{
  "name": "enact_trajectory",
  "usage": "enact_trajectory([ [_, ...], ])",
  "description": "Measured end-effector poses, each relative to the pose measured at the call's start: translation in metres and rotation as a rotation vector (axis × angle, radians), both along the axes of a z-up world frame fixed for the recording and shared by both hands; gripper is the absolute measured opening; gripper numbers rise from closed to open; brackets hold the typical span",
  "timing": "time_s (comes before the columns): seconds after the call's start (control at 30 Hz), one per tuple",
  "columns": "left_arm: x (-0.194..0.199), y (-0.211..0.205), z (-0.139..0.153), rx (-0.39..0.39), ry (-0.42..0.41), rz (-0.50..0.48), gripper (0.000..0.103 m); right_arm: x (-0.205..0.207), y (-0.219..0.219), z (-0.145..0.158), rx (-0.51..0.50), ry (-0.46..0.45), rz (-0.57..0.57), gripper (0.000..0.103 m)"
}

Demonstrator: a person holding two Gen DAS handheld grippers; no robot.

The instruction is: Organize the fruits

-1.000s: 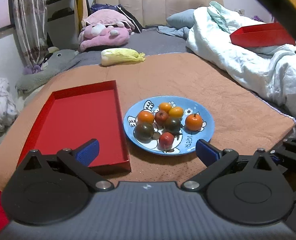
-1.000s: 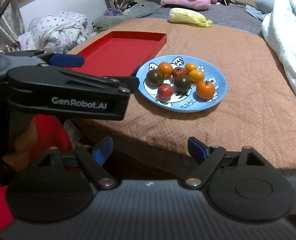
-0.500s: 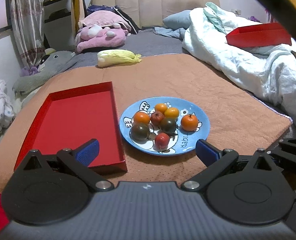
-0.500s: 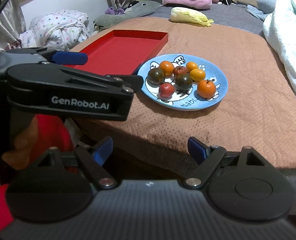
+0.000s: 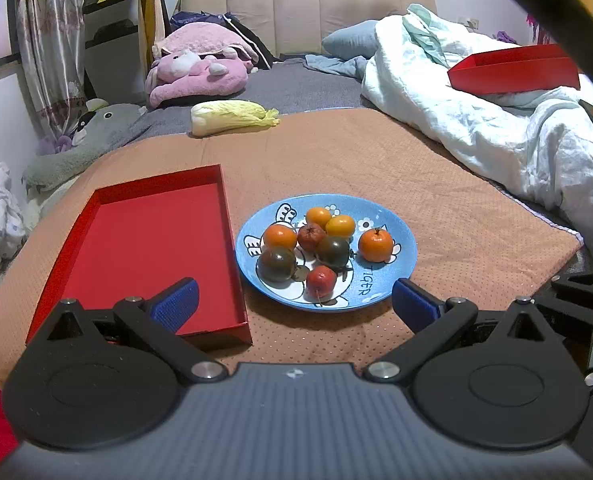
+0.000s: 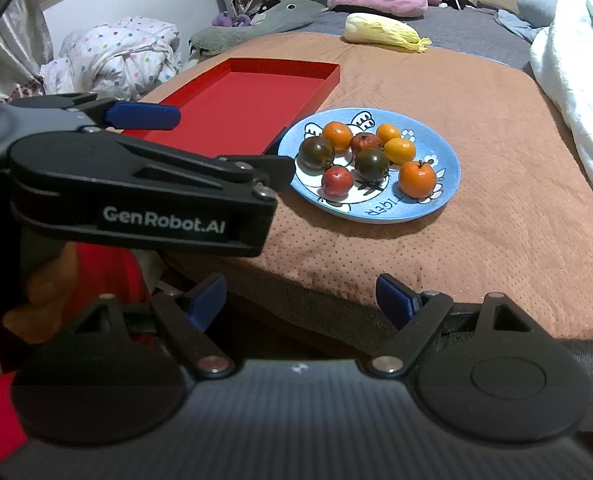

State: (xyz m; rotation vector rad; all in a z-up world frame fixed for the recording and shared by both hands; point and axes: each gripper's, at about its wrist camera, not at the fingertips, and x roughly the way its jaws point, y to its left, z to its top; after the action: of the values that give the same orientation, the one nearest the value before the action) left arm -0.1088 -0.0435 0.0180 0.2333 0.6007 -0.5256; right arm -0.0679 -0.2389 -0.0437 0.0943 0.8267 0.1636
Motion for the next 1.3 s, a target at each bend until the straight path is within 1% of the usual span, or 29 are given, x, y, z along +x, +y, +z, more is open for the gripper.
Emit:
enact_trajectory([
  [1.3, -0.0011, 0.0012, 0.001, -0.01, 0.004, 0.005, 0.103, -0.0026, 0.0037, -0.0057, 0.01, 0.017, 0.001, 0.084],
])
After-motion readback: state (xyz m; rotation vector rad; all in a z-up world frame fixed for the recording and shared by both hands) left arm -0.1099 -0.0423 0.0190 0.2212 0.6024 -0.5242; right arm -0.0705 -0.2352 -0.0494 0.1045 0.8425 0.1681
